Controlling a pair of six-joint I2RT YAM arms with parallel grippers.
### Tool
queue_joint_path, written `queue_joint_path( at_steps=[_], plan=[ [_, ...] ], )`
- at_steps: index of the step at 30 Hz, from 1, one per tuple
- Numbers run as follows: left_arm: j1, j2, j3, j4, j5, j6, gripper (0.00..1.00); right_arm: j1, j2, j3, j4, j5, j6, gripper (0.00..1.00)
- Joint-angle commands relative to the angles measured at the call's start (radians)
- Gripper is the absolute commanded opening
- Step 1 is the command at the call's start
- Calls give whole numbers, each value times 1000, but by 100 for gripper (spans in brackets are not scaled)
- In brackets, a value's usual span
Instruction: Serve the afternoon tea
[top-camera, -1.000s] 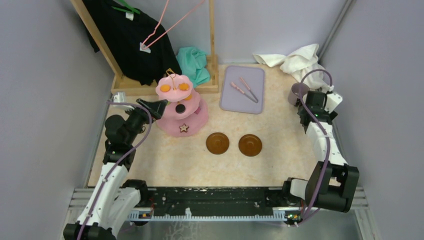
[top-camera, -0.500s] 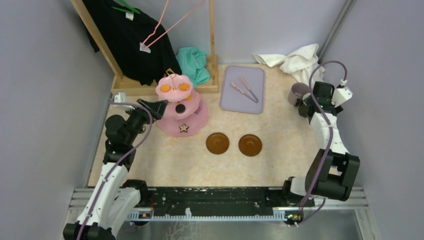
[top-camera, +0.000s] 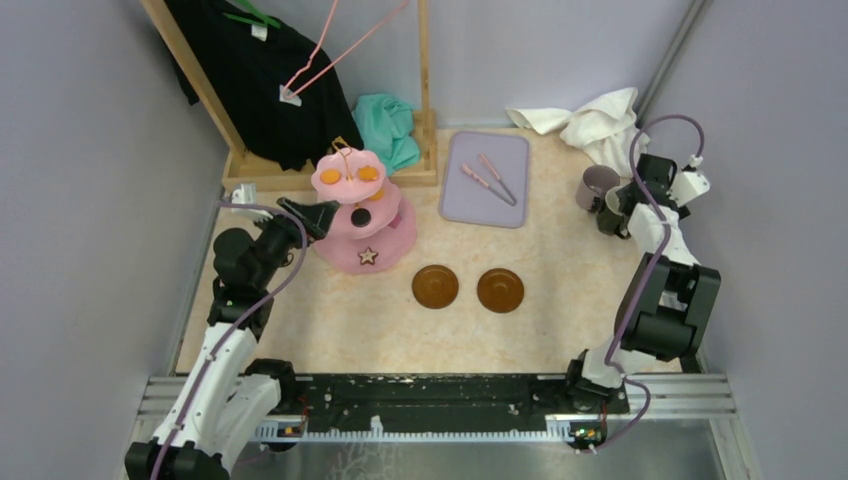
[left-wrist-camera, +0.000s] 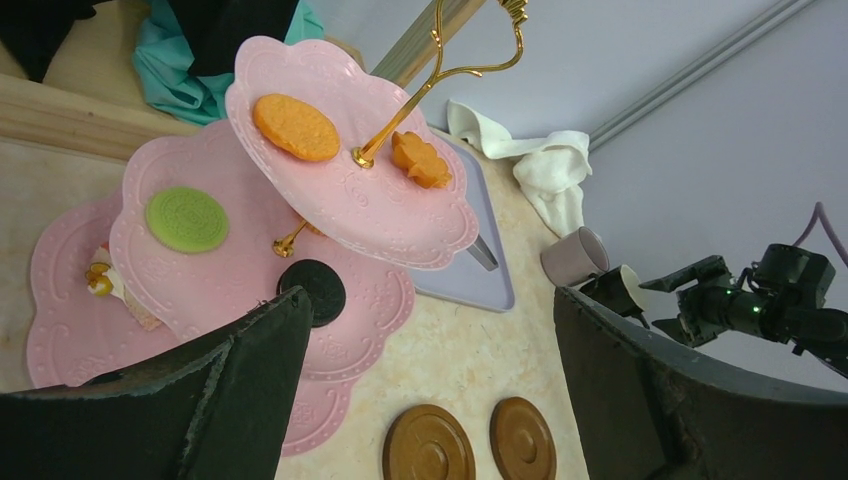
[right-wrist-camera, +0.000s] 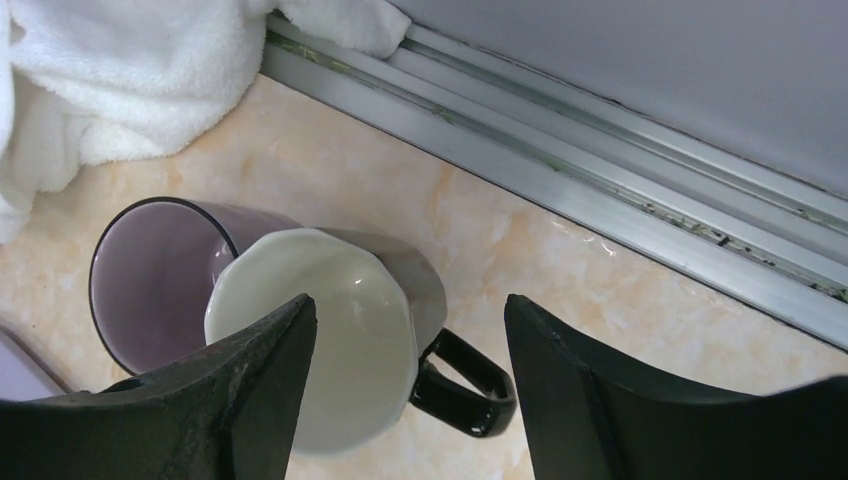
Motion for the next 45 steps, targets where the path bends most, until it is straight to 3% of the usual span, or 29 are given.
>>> queue_joint_path(
  at_steps=[1,8,11,14,19,24,33,41,45],
  plan=[
    [-8,3,-6,21,-2,19,95,-8,60,72,75,-28,10,69],
    [-11,3,-8,16,-12,22,95,-9,170,134,88,-35,2,68],
    [-13,6,-9,18,-15,22,95,-13,200,138,93,-60,9,63],
    [-15,8,-7,15,-21,24,95,-20,233,141,92,-84,22,52],
    [-21,8,-5,10,-30,27,95,-37,268,131,100,-130,48,17],
    [-24,9,-4,10,-33,27,95,-37,256,126,97,-141,60,0],
    [-28,1,1,6,-34,25,95,-37,124,99,87,-156,76,0],
    [-31,-21,-4,6,-34,25,95,-24,-161,-26,85,-167,74,0],
    [-32,-29,-7,8,-31,23,95,64,-350,-112,65,-159,34,0]
  ],
)
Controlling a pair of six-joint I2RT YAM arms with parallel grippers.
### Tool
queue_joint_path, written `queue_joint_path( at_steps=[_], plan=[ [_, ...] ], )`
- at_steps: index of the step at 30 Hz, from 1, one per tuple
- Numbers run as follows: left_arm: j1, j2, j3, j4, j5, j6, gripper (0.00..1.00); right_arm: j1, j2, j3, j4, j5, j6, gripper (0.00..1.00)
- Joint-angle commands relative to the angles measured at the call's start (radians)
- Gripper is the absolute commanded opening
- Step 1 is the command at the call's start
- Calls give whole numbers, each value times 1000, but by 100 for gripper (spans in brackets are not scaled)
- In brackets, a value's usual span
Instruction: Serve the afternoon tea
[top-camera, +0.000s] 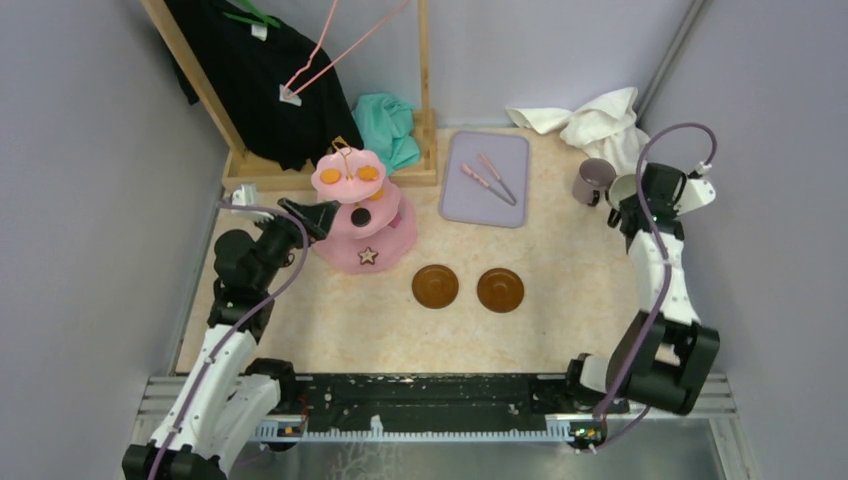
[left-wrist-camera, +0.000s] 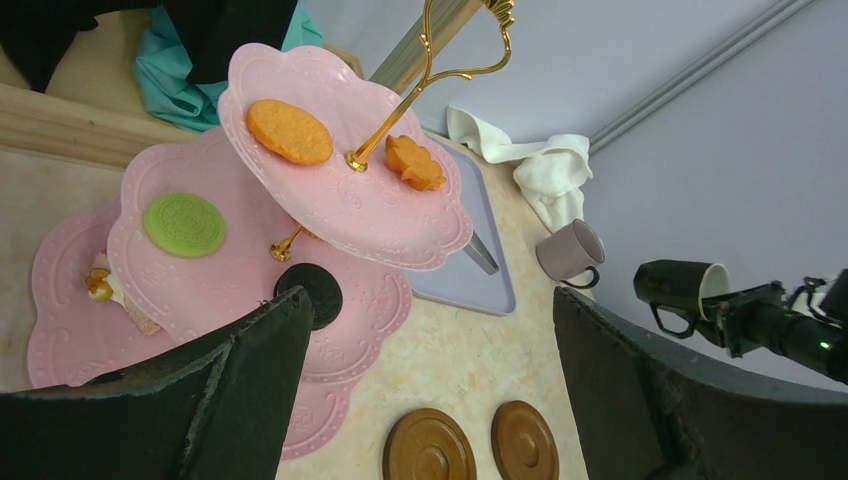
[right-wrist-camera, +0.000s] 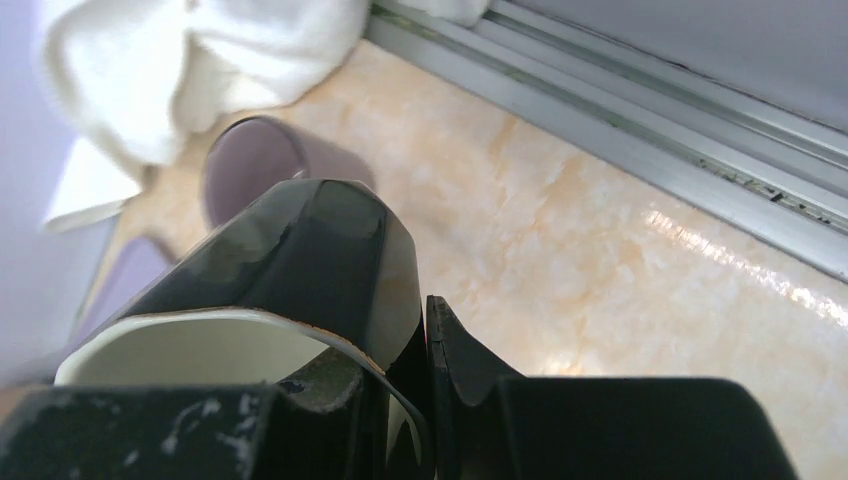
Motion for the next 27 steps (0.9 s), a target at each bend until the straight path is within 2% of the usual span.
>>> queue_joint_path(
  at_steps=[1,6,9,20,27],
  plan=[
    [-6,-21,-5,12,4,11,95,97,-225,-43,49,-19,-29,0],
    [-7,-36,-4,18,6,7,95,243,-368,-85,-35,-23,-78,0],
    [-7,-33,-4,29,11,1,95,322,-402,-68,-103,-23,-110,0],
    [-10,-22,-2,40,21,-7,95,533,-301,98,-389,-68,-203,0],
    [-10,-22,-2,37,30,-8,95,640,-222,107,-462,-92,-197,0]
  ],
)
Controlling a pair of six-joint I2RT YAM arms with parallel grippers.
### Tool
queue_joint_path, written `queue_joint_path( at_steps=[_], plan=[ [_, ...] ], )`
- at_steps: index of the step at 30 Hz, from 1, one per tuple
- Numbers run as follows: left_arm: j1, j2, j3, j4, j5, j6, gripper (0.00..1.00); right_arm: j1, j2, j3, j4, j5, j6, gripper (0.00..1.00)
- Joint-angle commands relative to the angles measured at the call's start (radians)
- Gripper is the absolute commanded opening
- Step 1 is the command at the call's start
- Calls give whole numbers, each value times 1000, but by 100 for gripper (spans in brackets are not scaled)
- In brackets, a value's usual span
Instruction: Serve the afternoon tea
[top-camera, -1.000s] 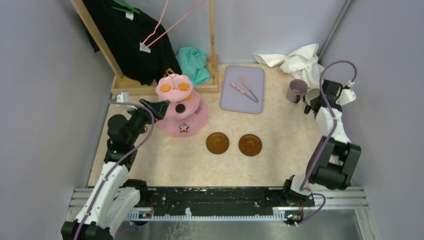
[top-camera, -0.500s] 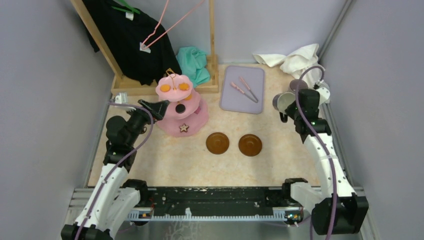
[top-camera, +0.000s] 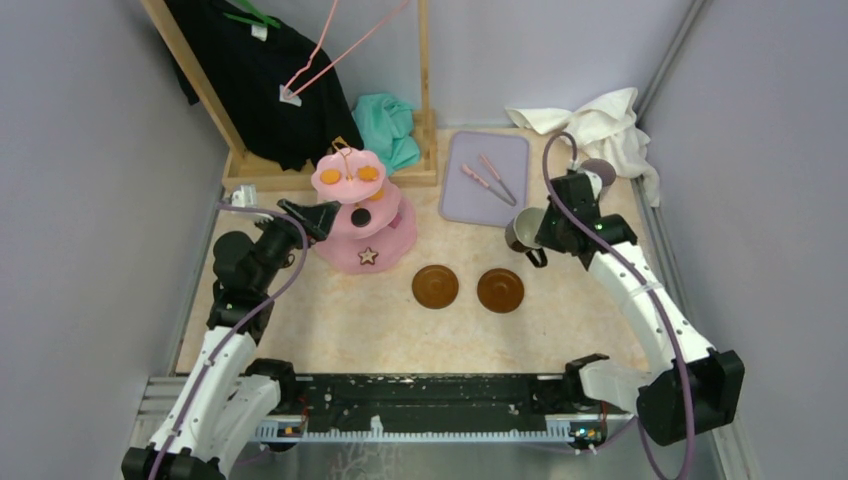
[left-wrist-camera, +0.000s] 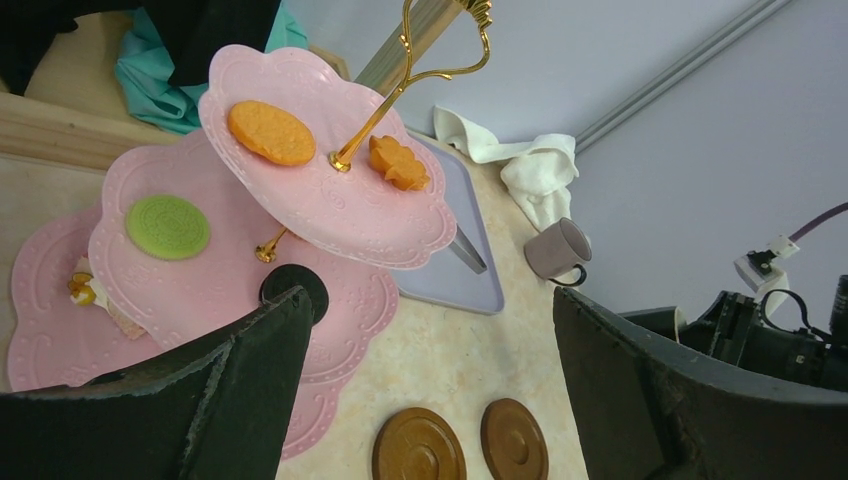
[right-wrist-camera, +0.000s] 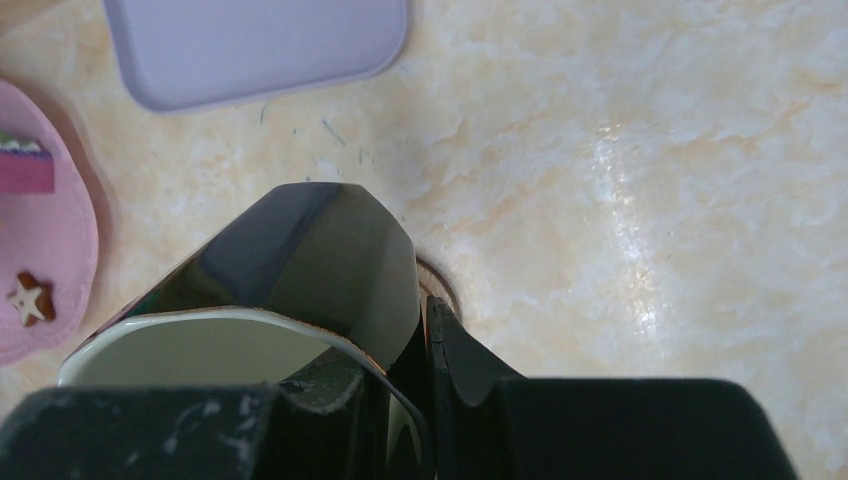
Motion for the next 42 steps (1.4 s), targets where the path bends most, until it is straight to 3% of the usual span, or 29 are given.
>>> queue_joint_path(
  at_steps=[1,8,16,25,42],
  plan=[
    [-6,-7,-2,29,19,5,95,74,31,53,0,-9,9,0],
    [-6,-11,4,17,24,11,95,203,106,35,-16,61,58,0],
    [-6,-15,4,13,30,9,95,270,149,21,18,54,90,0],
    [-7,-24,10,-11,17,21,95,454,375,219,-10,104,126,0],
    [-7,-34,15,-19,22,25,95,559,600,453,-117,101,160,0]
  ],
)
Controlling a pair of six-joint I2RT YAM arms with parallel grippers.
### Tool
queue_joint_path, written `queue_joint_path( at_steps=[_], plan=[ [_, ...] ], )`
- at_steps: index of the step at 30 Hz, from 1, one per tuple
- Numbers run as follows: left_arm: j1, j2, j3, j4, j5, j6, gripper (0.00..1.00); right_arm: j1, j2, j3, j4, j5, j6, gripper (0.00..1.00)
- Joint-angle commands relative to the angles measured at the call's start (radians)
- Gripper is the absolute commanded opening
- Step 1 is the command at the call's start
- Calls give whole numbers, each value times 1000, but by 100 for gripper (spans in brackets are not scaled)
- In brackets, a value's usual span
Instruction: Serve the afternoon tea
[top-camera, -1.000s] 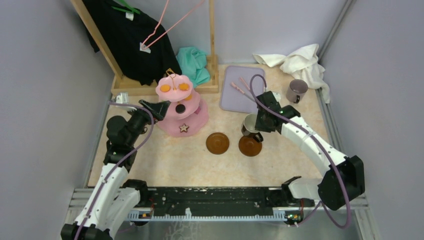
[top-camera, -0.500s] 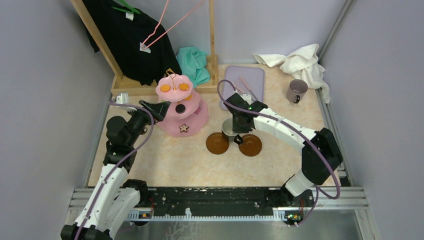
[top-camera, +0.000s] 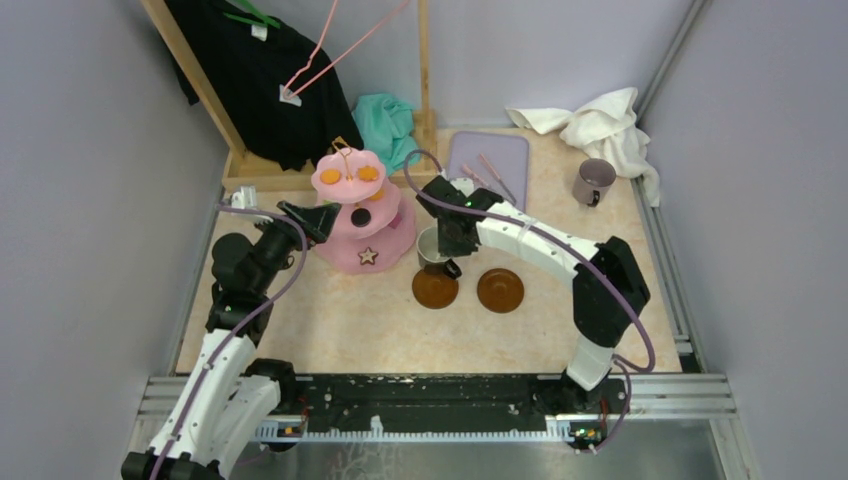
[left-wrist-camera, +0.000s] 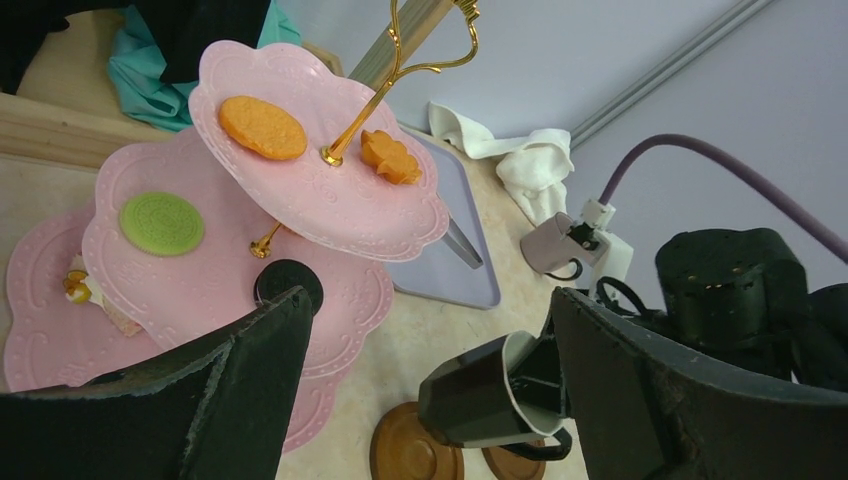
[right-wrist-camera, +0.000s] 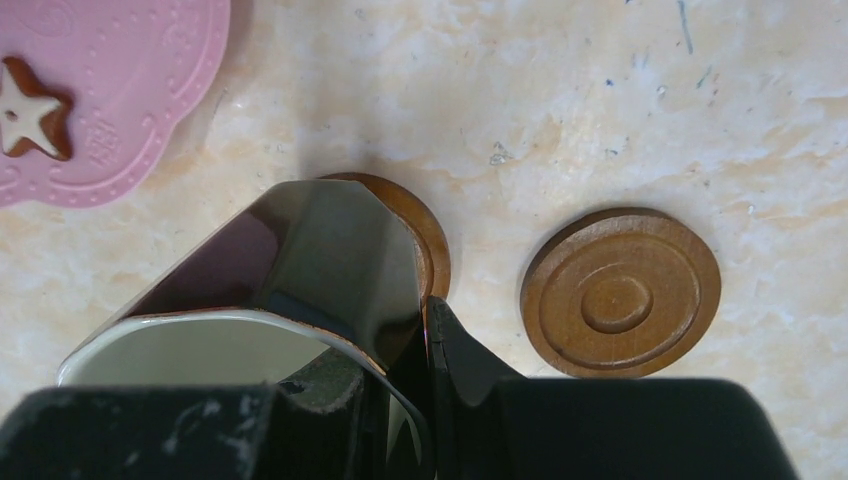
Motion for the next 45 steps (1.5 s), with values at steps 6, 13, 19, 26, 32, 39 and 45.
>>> queue_joint_path(
  at_steps=[6,13,19,26,32,39,45],
  plan=[
    [-7,-12,14,0,7,22,95,52,29,72,-35,22,34,0],
    [-7,-10,14,0,10,24,95,70,40,63,-39,9,43,0],
    [-7,-11,13,-1,12,24,95,75,41,33,-21,-2,51,0],
    [-7,-11,10,0,10,23,95,75,55,12,-7,-14,53,0],
    [-7,-13,7,1,10,23,95,75,66,-8,4,-18,54,0],
    [-8,-11,8,0,9,23,95,75,82,-22,19,-29,54,0],
    [-7,-8,8,3,11,22,95,75,94,-33,28,-42,52,0]
  ],
)
